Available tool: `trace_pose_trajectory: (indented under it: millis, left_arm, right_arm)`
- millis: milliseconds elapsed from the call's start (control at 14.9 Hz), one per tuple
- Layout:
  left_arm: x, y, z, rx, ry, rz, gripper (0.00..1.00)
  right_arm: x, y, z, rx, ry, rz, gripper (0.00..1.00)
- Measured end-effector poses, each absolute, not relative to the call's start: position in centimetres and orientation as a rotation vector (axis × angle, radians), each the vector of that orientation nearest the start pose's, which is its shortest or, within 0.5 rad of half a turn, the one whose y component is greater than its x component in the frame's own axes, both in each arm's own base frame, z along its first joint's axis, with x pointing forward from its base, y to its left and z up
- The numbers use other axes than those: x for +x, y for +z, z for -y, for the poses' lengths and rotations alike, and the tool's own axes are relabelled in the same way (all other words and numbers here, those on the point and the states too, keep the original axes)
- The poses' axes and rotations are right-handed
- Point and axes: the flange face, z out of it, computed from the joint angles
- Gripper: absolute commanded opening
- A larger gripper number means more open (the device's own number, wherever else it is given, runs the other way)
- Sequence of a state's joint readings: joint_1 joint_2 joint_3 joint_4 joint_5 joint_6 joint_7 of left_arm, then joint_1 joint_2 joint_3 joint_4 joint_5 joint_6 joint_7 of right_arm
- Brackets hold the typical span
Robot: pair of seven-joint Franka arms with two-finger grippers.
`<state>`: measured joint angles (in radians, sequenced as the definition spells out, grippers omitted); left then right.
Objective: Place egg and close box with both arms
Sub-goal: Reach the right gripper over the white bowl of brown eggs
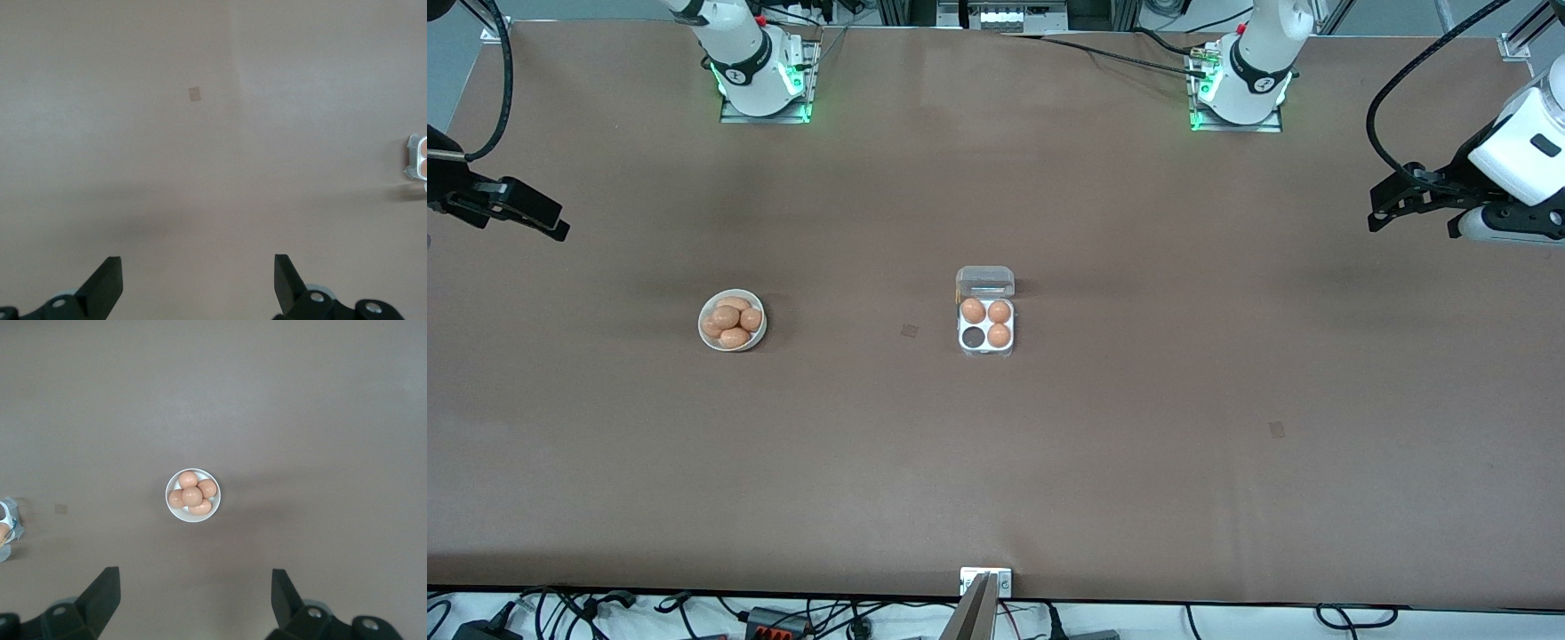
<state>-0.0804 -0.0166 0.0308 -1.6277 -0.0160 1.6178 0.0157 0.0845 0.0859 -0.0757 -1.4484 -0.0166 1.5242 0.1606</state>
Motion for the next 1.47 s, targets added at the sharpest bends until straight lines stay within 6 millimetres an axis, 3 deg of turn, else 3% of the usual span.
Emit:
trace_pose_trajectory:
  millis: [602, 736, 1003, 1137, 1472]
  left_arm:
    - [55.2, 61.1, 3.0, -3.143, -0.010, -0.110, 1.00]
    - [55.2, 61.1, 3.0, -3.142, -0.010, -0.110, 1.00]
    - [55.2, 61.1, 3.0, -3.142, -0.007, -0.110, 1.00]
    - [55.1, 61.0, 3.0, -3.142, 0.000, -0.109, 1.00]
    - [55.1, 61.0, 2.9, -3.142, 0.002, -0.106, 1.00]
  right_arm:
    - [58.2, 61.6, -0.4, -3.159, 0.055, -0.244, 1.00]
    - [59.0, 59.8, -0.7, -3.164, 0.106, -0.236, 1.00]
    - [60.1, 56.9, -3.6, -3.175, 0.182, -0.166, 1.00]
    - [60.7, 55.1, -3.9, -3.178, 0.229, -0.161, 1.00]
    - [63.9, 47.3, -4.2, -3.183, 0.310, -0.157, 1.00]
